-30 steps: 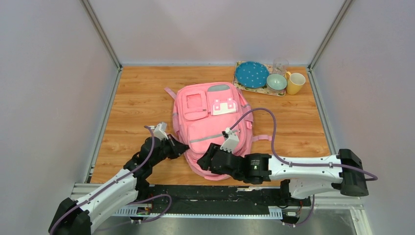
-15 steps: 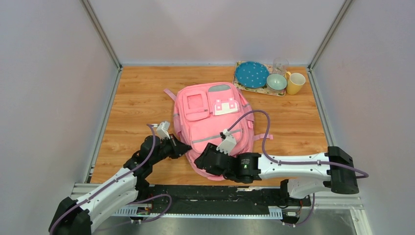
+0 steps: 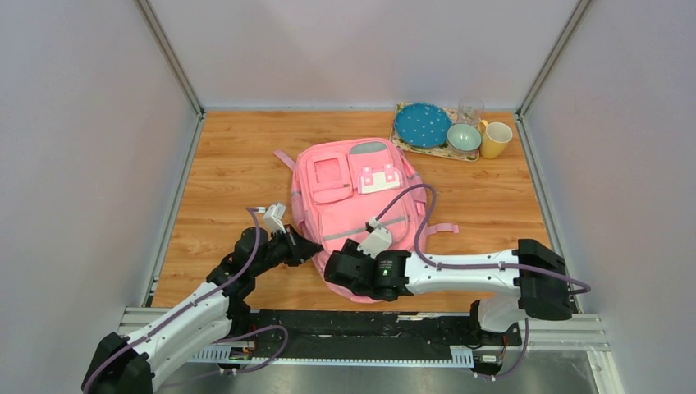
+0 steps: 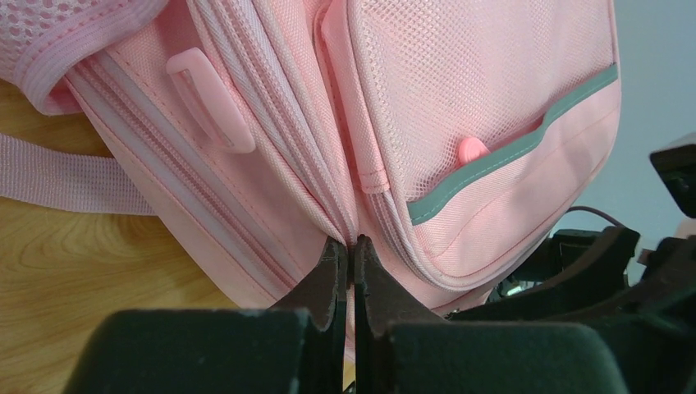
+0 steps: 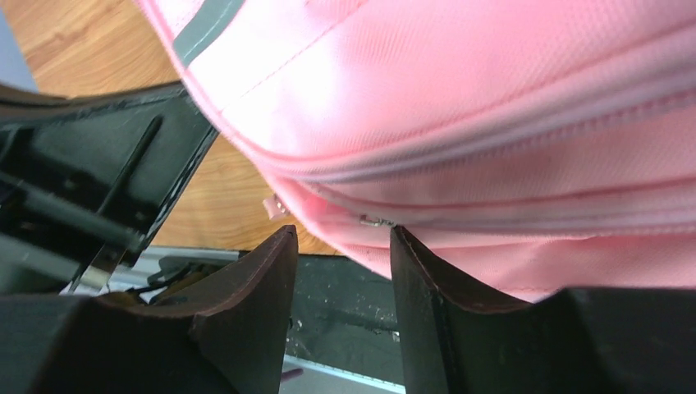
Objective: Pack the student bag
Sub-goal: Zip the student bag at the center of the board.
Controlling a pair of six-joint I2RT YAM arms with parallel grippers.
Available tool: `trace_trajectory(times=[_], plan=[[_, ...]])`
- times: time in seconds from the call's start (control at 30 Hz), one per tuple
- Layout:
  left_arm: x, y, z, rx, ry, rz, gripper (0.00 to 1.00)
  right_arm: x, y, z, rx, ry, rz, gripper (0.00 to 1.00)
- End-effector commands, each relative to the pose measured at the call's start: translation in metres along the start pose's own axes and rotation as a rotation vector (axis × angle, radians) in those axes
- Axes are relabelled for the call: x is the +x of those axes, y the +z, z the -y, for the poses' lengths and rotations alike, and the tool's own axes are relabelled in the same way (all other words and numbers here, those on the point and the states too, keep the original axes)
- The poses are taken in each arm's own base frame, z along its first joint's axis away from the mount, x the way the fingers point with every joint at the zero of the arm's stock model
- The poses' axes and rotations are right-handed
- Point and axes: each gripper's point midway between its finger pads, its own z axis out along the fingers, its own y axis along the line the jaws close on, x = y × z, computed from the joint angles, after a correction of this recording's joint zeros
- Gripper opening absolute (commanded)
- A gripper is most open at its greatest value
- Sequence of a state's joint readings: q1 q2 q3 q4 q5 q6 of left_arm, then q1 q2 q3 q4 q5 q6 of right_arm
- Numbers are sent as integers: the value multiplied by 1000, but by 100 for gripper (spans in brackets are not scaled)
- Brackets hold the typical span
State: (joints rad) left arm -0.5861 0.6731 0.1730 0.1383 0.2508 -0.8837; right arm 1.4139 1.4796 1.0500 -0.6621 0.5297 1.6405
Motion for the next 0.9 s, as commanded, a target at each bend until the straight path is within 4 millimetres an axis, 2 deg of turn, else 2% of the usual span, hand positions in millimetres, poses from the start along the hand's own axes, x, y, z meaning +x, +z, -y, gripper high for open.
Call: trace_trajectory(times=[0.0, 0.27, 0.37, 0.5, 0.67, 0.7, 0.73, 0.87], plan=[[-18, -5, 41, 142, 61, 21, 0, -12, 7, -9, 31, 62, 50, 48], [-13, -8, 46, 171, 47, -1, 0, -20, 21, -10, 53, 91, 110, 47], [-14, -9, 47, 176, 46, 2, 0, -18, 26, -8, 64, 88, 109, 42], [-14, -10, 48, 179, 42, 3, 0, -16, 32, -5, 85, 75, 115, 24], [-12, -11, 46, 170, 42, -1, 0, -22, 28, -1, 114, 33, 139, 20], [-13, -10, 45, 164, 44, 4, 0, -23, 27, -1, 117, 27, 144, 13], [-13, -11, 45, 164, 43, 6, 0, -24, 26, 1, 124, 21, 146, 12], [-13, -11, 43, 155, 43, 10, 0, -26, 27, 9, 147, -2, 157, 13]])
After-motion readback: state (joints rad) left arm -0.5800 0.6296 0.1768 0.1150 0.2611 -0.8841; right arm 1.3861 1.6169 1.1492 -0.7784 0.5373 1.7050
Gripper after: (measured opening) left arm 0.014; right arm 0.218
